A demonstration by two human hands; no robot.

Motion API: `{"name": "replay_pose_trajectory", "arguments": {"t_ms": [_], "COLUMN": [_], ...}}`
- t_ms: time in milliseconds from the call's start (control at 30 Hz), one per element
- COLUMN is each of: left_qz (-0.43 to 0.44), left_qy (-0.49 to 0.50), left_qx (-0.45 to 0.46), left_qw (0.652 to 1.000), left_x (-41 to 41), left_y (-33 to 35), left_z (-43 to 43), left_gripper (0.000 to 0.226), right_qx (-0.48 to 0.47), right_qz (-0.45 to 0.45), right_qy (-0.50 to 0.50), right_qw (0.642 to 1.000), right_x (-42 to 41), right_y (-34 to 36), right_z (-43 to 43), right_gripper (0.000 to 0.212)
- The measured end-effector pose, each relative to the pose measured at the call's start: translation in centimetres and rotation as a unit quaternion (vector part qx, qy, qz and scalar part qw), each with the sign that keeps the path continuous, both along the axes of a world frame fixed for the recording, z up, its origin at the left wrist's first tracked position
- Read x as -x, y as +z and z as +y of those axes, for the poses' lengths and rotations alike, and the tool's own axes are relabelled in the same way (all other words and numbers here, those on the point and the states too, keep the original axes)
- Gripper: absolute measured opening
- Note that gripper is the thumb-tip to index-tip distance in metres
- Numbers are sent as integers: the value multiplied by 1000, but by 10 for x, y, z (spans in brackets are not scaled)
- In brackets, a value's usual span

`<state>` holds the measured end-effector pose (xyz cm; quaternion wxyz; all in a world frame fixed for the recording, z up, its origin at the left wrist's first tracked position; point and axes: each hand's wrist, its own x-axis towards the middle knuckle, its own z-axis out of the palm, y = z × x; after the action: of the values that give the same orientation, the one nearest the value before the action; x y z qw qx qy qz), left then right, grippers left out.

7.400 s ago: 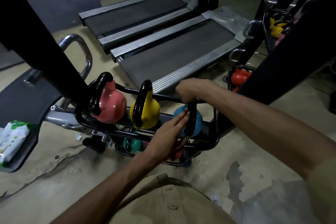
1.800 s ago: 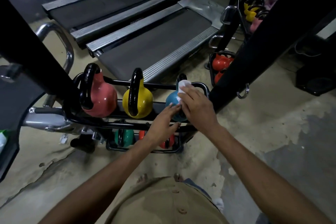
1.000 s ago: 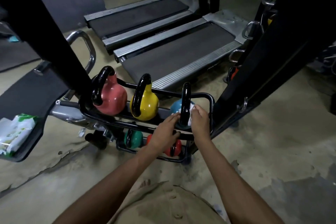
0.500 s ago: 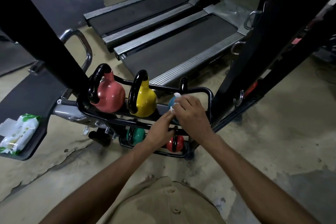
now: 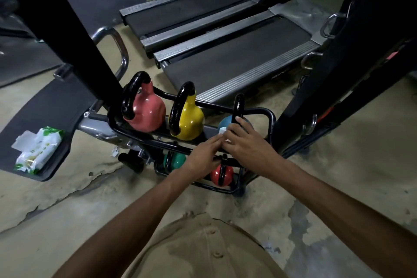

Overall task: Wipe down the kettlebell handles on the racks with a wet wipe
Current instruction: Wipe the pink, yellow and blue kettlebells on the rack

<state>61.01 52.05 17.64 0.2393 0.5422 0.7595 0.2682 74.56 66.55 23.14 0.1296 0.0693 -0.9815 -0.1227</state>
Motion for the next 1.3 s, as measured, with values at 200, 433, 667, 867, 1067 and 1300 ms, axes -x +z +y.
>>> {"name": "replay_pose_trajectory", "arguments": {"t_ms": [200,433,667,867,1067,1300], "left_qz": [-12,-19,-32,-39,-28,-32], "left_qy": [0,-8,-9,-8,-3,-14], "left_qx": [7,10,2,-4,7,-7], "left_qw": [1000,1000,999,999,1000,999], "left_x": [1,3,2,1,3,6], "left_y": [4,1,-1,-3,-6,-7], "left_z": [1,0,-1,-2,-2,-2], "left_gripper": [85,85,85,81,79,82], "right_qx": [95,464,747,842,866,829], "right_qz": [171,273,212,131,90,108], "right_qy": [-90,-321,-370,-343,-300,-280], "right_qw": [977,779,510,395,389,471], "right_x": [-23,-23,1,2,-4,-17], "right_y": [-22,-44,-12,-12,-7,-16], "right_z": [-21,-61,-31,-17,-7,-17], "right_gripper": [14,24,19,27,30,23]}}
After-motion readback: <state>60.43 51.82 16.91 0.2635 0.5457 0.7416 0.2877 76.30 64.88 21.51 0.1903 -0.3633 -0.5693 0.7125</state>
